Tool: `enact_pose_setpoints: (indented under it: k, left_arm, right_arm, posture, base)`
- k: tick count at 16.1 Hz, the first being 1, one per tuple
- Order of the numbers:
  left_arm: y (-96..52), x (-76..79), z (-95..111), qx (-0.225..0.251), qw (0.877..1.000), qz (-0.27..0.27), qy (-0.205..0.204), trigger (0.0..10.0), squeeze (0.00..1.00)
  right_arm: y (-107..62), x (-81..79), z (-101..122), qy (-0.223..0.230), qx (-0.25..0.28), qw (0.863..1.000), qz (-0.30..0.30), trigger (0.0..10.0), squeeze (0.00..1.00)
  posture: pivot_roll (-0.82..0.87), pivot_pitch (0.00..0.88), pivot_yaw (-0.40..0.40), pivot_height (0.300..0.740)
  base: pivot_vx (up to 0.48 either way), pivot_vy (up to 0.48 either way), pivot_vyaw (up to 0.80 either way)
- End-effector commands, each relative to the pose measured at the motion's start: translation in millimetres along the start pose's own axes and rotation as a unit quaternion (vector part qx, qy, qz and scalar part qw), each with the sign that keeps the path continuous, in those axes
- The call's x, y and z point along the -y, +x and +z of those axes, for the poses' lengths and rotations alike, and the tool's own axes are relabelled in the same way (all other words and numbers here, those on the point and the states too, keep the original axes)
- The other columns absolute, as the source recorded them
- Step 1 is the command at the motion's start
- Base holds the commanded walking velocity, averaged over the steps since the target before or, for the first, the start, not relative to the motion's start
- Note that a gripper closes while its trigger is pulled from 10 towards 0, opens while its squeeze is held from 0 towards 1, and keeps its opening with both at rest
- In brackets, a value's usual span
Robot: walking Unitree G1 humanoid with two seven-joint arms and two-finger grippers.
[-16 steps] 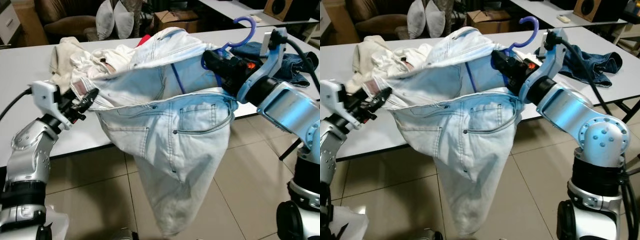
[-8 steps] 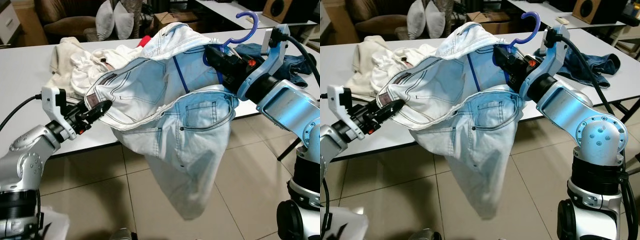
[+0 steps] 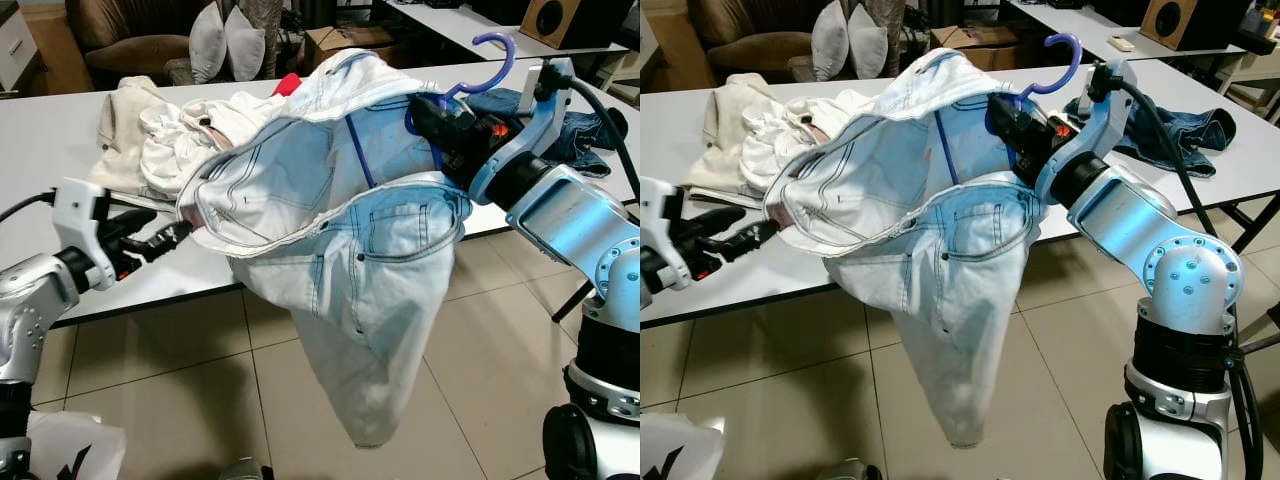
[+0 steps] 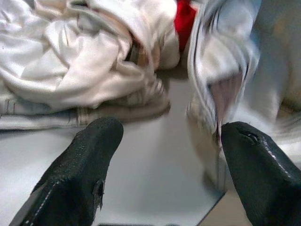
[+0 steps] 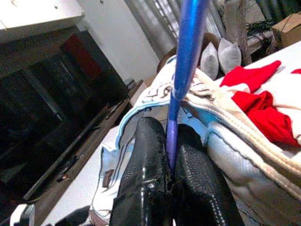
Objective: Hang hanger
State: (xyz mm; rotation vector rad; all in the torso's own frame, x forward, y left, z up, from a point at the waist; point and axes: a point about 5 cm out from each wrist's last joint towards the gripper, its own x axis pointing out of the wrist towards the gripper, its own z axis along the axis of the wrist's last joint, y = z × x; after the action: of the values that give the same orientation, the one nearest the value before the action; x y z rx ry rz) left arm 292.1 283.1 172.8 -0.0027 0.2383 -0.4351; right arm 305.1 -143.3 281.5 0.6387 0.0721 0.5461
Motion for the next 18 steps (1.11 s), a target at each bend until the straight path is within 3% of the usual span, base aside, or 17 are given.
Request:
enact_pose_setpoints:
  k: [1, 2, 3, 4, 5, 6, 8, 9, 11, 12, 13, 18]
  left_arm:
    - [-3.3, -5.1, -8, -0.041, 0.998, 0.019, 0.034, 10.0, 0.00]
    - [-4.6, -8.8, -10, -0.047, 0.997, 0.039, 0.051, 10.0, 0.00]
    - [-6.7, -11.0, -3, 0.003, 0.997, 0.063, 0.045, 10.0, 0.00]
    - [-7.4, -11.2, -1, 0.013, 0.997, 0.068, 0.042, 10.0, 0.00]
    - [-11.3, -19.3, 9, 0.069, 0.989, 0.130, -0.009, 10.0, 0.00]
    - [-13.2, -19.9, 12, 0.085, 0.986, 0.136, -0.047, 10.0, 0.00]
    - [-13.2, 3.3, 16, 0.105, 0.987, 0.099, -0.066, 10.0, 0.00]
    - [-9.6, 22.7, 16, 0.115, 0.990, 0.070, -0.044, 10.0, 0.00]
    - [-6.6, 44.3, 8, 0.099, 0.994, 0.037, -0.025, 10.0, 0.00]
    - [-5.0, 64.3, -3, 0.068, 0.998, 0.015, 0.009, 10.0, 0.00]
    - [-5.3, 77.7, -7, 0.055, 0.998, 0.009, 0.013, 10.0, 0.00]
    - [-5.6, 76.1, -12, 0.045, 0.998, 0.038, 0.031, 10.0, 0.00]
  right_arm:
    - [-4.1, -3.7, 18, -0.043, 0.041, 0.998, -0.007, 10.0, 0.00]
    - [-2.4, -1.0, 15, -0.103, 0.022, 0.994, -0.036, 10.0, 0.00]
    - [0.9, 3.0, 9, -0.119, 0.006, 0.991, -0.057, 10.0, 0.00]
    - [1.5, 3.4, 9, -0.118, 0.003, 0.991, -0.060, 10.0, 0.00]
    - [3.2, 2.7, 7, -0.125, -0.005, 0.990, -0.067, 10.0, 0.00]
    - [3.2, 2.0, 6, -0.124, -0.007, 0.990, -0.065, 10.0, 0.00]
    - [0.5, -2.4, 4, -0.132, -0.014, 0.990, -0.045, 10.0, 0.00]
    - [-1.5, -3.7, 2, -0.138, -0.014, 0.989, -0.043, 10.0, 0.00]
    - [-3.3, -6.2, 2, -0.137, -0.013, 0.990, -0.037, 10.0, 0.00]
    - [-3.4, -11.3, 4, -0.127, -0.011, 0.991, -0.028, 10.0, 0.00]
    - [-1.9, -16.0, 7, -0.122, -0.010, 0.992, -0.019, 10.0, 0.00]
    - [-4.0, -25.8, 12, -0.119, 0.001, 0.993, 0.025, 10.0, 0.00]
  posture:
    - [-0.12, 0.000, -0.025, 0.740]
    - [-0.12, 0.000, -0.026, 0.740]
    - [-0.12, 0.000, -0.027, 0.740]
    - [-0.12, 0.000, -0.029, 0.740]
    - [-0.12, 0.000, -0.029, 0.740]
    - [-0.13, 0.000, -0.030, 0.740]
    - [-0.14, 0.000, -0.027, 0.740]
    - [-0.13, 0.000, -0.028, 0.740]
    - [-0.12, 0.000, -0.031, 0.740]
    - [-0.12, 0.000, -0.032, 0.740]
    - [-0.11, 0.000, -0.036, 0.740]
    - [-0.13, 0.000, -0.033, 0.740]
  base:
    - [0.000, 0.000, 0.00]
    - [0.000, 0.000, 0.00]
    - [0.000, 0.000, 0.00]
    - [0.000, 0.000, 0.00]
    - [0.000, 0.000, 0.00]
    - [0.000, 0.000, 0.00]
    - [0.000, 0.000, 0.00]
    - [0.000, 0.000, 0.00]
    - [0.000, 0.000, 0.00]
    - [0.000, 0.000, 0.00]
    - [0.000, 0.000, 0.00]
    - [0.000, -0.232, 0.00]
